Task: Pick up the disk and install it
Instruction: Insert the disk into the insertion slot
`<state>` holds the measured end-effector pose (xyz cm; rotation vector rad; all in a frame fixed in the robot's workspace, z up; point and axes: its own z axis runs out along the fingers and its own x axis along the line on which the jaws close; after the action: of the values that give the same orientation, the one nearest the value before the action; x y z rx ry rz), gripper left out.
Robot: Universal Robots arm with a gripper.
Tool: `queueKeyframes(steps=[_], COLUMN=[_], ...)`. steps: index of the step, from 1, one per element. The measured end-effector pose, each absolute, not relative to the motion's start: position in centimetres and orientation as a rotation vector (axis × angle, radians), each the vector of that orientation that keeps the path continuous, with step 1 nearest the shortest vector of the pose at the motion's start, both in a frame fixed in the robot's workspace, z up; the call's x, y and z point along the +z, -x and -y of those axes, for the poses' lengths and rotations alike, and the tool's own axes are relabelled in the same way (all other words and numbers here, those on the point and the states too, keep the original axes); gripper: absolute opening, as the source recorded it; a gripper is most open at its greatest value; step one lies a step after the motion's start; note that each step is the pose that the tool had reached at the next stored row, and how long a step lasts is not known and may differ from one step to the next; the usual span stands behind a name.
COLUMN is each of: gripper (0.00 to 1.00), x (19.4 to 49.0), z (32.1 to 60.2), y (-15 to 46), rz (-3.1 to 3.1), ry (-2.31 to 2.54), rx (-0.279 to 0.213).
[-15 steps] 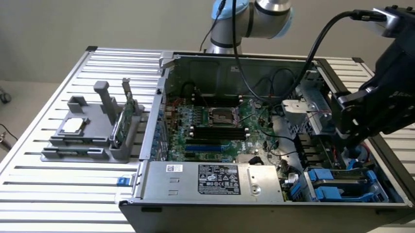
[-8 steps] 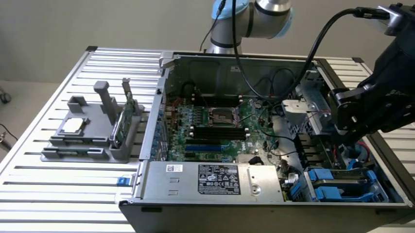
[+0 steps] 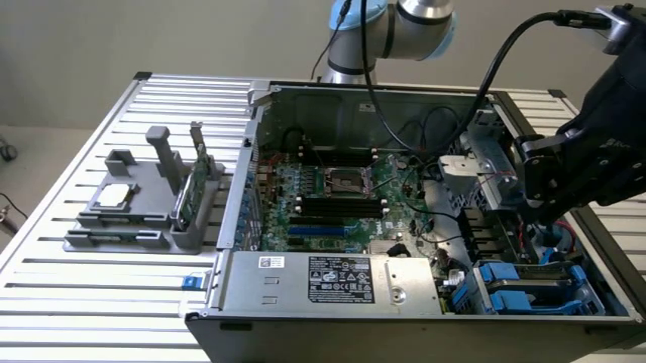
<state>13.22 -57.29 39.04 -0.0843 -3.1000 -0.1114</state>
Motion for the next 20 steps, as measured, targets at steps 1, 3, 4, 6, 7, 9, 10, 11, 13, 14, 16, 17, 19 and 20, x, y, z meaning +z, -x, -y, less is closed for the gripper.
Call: queueKeyframes(steps=[1, 3, 4, 6, 7, 9, 10, 11, 13, 14, 16, 17, 19, 20], gripper=[0.26, 0.26, 0.26, 0.26, 0.26, 0.26, 0.26, 0.26, 0.26, 0.26, 0.26, 0.26, 0.26, 0.26], x=[39.04, 39.04, 39.04, 39.04, 39.04, 39.04, 39.04, 39.04, 39.03, 39.03, 39.02, 39.02, 39.01, 39.00], z=[57.29, 57.29, 57.29, 57.29, 57.29, 57.29, 57.29, 57.29, 57.29, 57.29, 57.29, 57.29, 57.29, 57.29], y=[-13.22, -13.23, -13.23, -13.23, -13.23, -13.23, -13.23, -13.23, -13.23, -13.23, -13.24, -13.25, -13.28, -13.31], rz=[3.103, 3.108, 3.110, 3.112, 3.113, 3.113, 3.112, 3.112, 3.110, 3.109, 3.108, 3.108, 3.108, 3.108], ry=[0.097, 0.123, 0.136, 0.167, 0.183, 0.219, 0.237, 0.256, 0.292, 0.311, 0.344, 0.357, 0.381, 0.391], rx=[-0.115, -0.122, -0.126, -0.135, -0.138, -0.144, -0.147, -0.150, -0.157, -0.160, -0.165, -0.168, -0.177, -0.182])
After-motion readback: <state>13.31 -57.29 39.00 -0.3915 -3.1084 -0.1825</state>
